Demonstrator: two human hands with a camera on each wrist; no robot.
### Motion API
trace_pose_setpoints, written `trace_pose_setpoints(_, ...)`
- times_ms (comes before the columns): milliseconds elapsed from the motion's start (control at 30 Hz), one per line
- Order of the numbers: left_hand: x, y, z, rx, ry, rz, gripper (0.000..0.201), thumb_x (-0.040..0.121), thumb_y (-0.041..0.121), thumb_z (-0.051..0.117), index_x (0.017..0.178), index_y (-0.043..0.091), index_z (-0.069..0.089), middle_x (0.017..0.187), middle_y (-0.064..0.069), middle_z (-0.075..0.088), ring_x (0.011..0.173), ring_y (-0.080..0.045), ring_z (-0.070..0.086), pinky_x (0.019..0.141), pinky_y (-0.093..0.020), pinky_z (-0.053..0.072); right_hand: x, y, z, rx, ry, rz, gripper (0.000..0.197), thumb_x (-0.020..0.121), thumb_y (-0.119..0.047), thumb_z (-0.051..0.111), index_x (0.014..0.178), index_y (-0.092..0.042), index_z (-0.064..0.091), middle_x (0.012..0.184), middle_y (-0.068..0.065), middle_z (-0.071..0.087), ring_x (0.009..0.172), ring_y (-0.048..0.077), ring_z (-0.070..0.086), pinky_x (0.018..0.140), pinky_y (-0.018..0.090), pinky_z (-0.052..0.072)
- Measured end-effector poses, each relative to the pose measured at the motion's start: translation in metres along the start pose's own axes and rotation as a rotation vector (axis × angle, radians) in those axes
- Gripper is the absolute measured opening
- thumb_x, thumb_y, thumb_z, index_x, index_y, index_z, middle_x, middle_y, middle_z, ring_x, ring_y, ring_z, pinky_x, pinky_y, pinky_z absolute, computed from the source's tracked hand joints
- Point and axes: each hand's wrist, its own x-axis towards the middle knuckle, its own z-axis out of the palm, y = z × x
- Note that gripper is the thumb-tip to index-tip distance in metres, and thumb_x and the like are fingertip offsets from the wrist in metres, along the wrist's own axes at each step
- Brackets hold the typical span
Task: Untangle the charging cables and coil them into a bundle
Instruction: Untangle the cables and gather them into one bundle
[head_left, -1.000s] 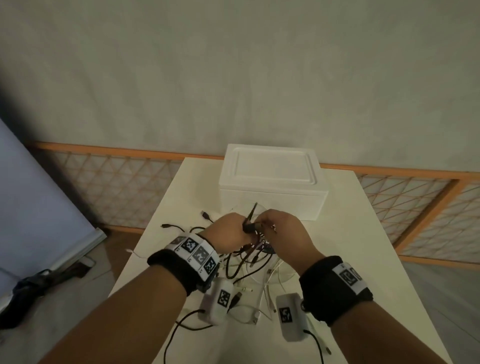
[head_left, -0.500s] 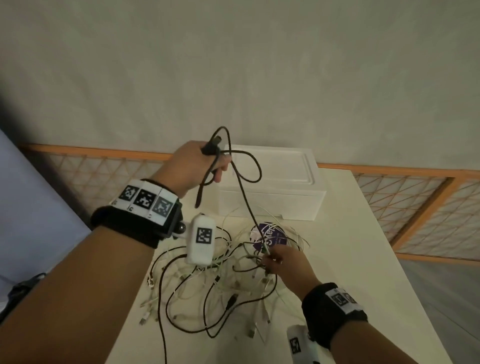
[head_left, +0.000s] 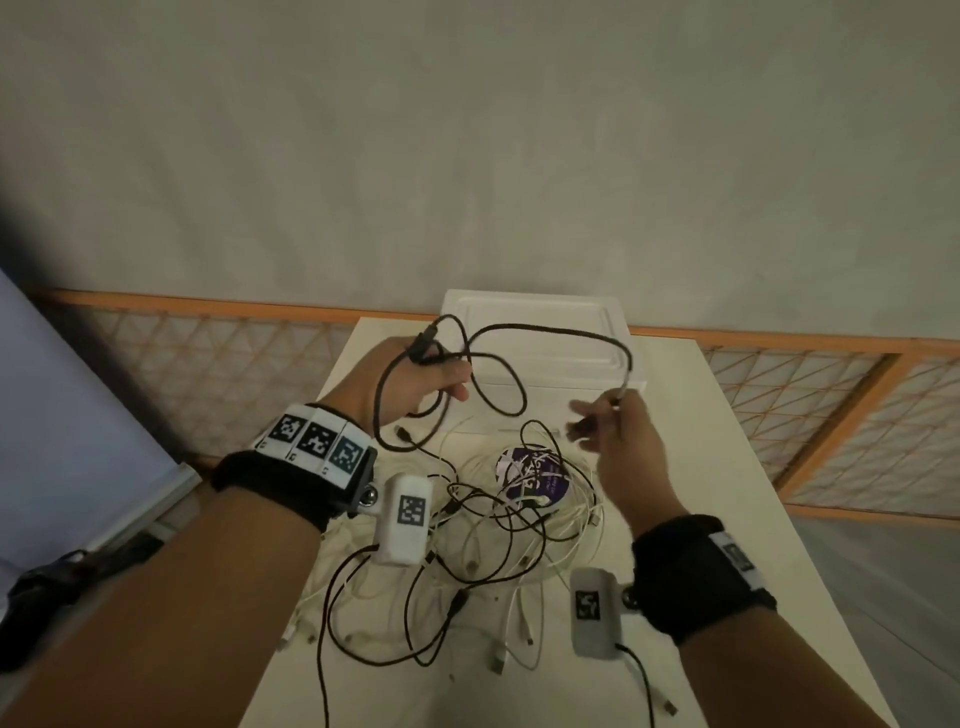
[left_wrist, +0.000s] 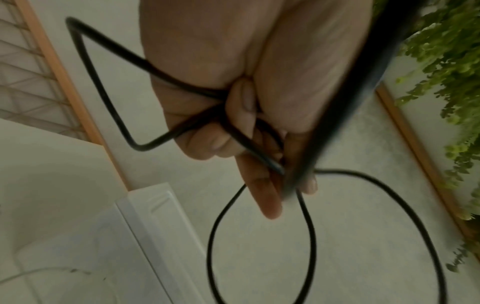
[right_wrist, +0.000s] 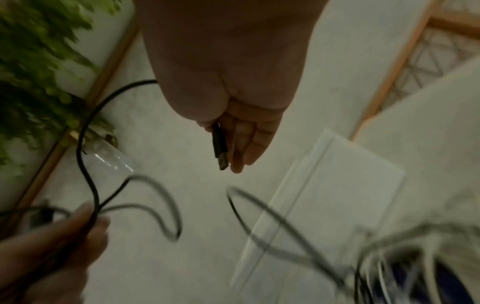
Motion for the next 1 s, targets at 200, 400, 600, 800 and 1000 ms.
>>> trace_pose_setpoints(200, 0.001, 0.002, 0.001, -0.262, 0.026, 0.007, 0.015, 0.072, 0.032, 0.079, 0.082, 0.025, 0.070, 0.077, 0.012, 0.069, 0.071, -0.004, 0.061, 0.072, -0.032, 0.047, 0.027, 0.019, -0.131, -0.390, 0.473, 0.129, 0.025, 0.093, -0.014, 0.038, 0.116, -0.013, 0.048, 0.102, 0.007, 0.065, 0.089, 0.023, 0.064, 0.079, 0.044, 0.054)
trace_pose_setpoints(400, -0.001, 0.008, 0.051, -0.098, -0.276, -0.058, 0.050, 0.090, 0.053, 0.053, 0.133, 0.029, 0.048, 0.141, 0.003, 0.049, 0.129, -0.016, 0.047, 0.109, -0.046, 0.037, 0.003, -0.018, -0.104, -0.543, 0.388, 0.051, 0.070, 0.078, 0.006, 0.037, 0.145, -0.006, 0.022, 0.150, 0.016, 0.026, 0.138, 0.032, 0.026, 0.114, 0.037, 0.019)
trace_pose_setpoints(600, -0.016, -0.006, 0.067, -0.066, -0.398, -0.125, 0.049, 0.086, 0.057, 0.052, 0.110, 0.015, 0.059, 0.120, -0.013, 0.062, 0.116, -0.034, 0.056, 0.102, -0.054, 0.041, -0.045, -0.067, 0.014, -0.602, -0.448, -0.326, 0.081, 0.081, 0.002, 0.055, 0.149, -0.022, 0.018, 0.153, -0.001, 0.027, 0.133, 0.006, 0.028, 0.115, 0.025, 0.018)
trace_pose_setpoints(800, -0.031, -0.026, 0.057, -0.471, 0.009, -0.211, 0.036, 0.095, 0.057, 0.039, 0.127, 0.044, 0.050, 0.120, 0.018, 0.051, 0.118, -0.010, 0.044, 0.111, -0.043, 0.033, -0.042, -0.052, 0.082, -0.255, -0.561, -0.068, 0.079, 0.090, -0.012, 0.054, 0.151, -0.024, 0.005, 0.141, -0.004, 0.044, 0.117, 0.012, 0.055, 0.098, 0.028, 0.043)
trace_pose_setpoints(1000, -0.047, -0.047, 0.034, -0.592, 0.031, -0.132, 0.054, 0.091, 0.061, 0.034, 0.091, 0.025, 0.074, 0.113, -0.002, 0.069, 0.103, -0.009, 0.063, 0.102, -0.042, 0.041, -0.043, -0.047, 0.097, -0.326, -0.596, -0.138, 0.025, 0.096, -0.016, 0.049, 0.074, -0.024, 0.058, 0.062, -0.011, 0.052, 0.052, 0.006, 0.047, 0.055, 0.022, 0.041)
